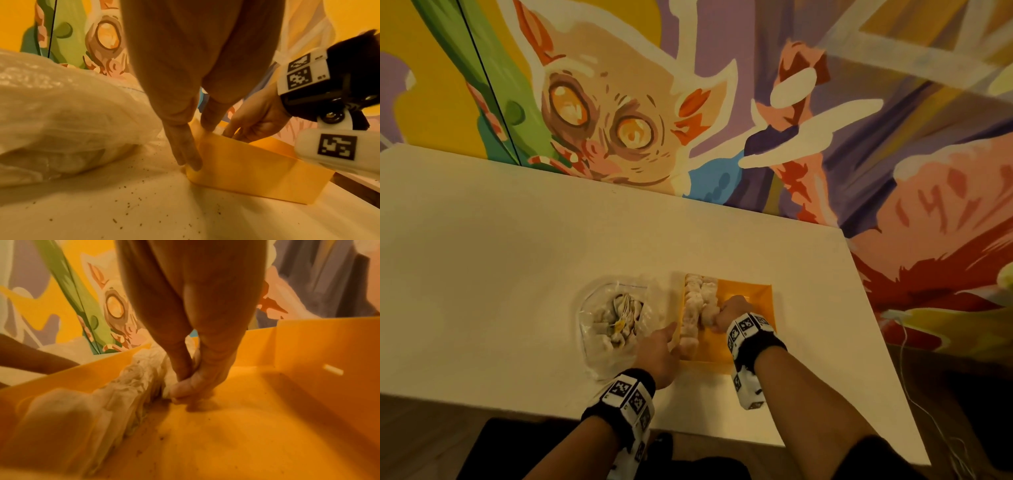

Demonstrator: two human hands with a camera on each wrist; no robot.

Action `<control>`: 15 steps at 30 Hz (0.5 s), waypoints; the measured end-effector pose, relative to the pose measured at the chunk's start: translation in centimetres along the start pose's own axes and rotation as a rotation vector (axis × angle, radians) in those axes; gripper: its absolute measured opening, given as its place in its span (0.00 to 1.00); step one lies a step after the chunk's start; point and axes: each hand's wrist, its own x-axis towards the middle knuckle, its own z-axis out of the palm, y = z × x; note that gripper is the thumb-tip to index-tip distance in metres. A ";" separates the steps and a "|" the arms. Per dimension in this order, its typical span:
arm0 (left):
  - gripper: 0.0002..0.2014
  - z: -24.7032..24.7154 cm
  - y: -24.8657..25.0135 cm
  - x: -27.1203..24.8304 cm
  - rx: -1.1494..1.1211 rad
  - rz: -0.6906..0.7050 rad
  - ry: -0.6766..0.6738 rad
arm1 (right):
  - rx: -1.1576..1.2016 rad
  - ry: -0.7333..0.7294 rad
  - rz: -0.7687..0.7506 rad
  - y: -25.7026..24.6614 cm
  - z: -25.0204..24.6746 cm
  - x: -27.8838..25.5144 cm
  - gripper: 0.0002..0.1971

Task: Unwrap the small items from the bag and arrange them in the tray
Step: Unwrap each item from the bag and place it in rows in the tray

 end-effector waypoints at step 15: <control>0.18 0.8 -2.1 2.3 0.101 -0.007 -0.064 | 0.184 0.020 -0.001 -0.8 1.3 1.7 0.12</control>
